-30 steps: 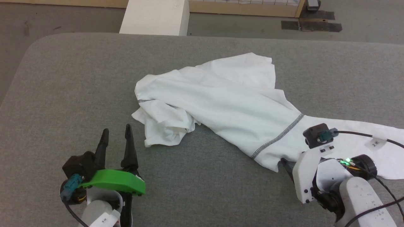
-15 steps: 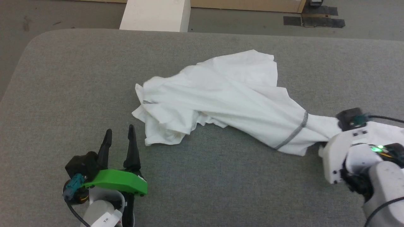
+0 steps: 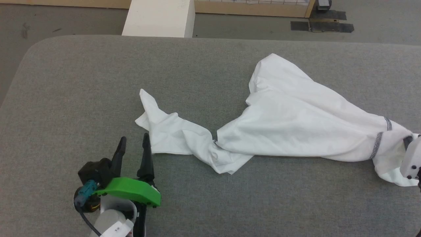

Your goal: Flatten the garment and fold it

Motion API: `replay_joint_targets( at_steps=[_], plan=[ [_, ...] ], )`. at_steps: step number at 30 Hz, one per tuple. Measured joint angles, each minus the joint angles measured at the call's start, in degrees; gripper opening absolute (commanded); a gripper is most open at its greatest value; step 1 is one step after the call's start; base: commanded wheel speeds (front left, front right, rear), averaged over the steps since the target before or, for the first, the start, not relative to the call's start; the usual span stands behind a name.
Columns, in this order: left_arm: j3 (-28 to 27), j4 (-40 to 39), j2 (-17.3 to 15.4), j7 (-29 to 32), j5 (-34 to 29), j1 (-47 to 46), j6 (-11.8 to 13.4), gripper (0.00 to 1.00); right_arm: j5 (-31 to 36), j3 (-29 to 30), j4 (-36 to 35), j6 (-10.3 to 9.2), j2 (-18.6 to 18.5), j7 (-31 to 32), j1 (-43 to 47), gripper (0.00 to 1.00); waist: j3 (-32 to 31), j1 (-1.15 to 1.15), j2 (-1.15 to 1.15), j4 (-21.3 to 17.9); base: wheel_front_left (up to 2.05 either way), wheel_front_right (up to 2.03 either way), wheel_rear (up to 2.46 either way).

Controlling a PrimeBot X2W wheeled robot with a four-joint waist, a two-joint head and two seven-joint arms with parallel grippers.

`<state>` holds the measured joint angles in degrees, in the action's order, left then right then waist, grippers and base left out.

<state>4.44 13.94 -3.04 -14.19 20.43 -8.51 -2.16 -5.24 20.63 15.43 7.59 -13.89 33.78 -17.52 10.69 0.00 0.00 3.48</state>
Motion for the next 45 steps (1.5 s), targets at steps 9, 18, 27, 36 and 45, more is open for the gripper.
replay_joint_targets(
  at_steps=[9,18,27,36,45],
  plan=[
    [10.2,-0.8,0.0,12.4,-0.2,-2.2,-3.3,1.00,-3.2,5.3,-12.4,-0.01,8.5,-11.1,3.8,1.00,-1.1,0.00,0.00,-0.7,0.00,0.00,0.00],
    [15.8,8.7,0.0,30.9,-1.7,-7.9,2.1,1.00,-3.9,3.5,-15.4,-0.01,10.8,-11.6,7.0,1.00,-1.1,0.00,0.00,-4.9,0.00,0.00,0.00],
    [10.6,10.0,-0.1,29.2,5.1,-8.2,2.9,0.00,-4.5,4.8,-15.3,-0.01,10.9,-13.2,7.8,1.00,-0.7,0.00,0.00,-8.3,0.00,0.00,0.00],
    [-1.2,-3.4,-7.0,30.4,10.9,0.8,9.0,0.00,-5.0,4.7,-13.2,-0.01,10.9,-13.9,8.6,1.00,-1.6,0.00,0.00,-5.3,0.00,0.00,0.00],
    [-7.4,-14.5,-10.7,35.8,12.4,7.2,15.4,0.00,-4.7,3.2,-11.6,-0.01,11.0,-14.4,8.2,1.00,-1.9,0.00,0.00,-1.7,0.00,0.00,0.00]
  ],
)
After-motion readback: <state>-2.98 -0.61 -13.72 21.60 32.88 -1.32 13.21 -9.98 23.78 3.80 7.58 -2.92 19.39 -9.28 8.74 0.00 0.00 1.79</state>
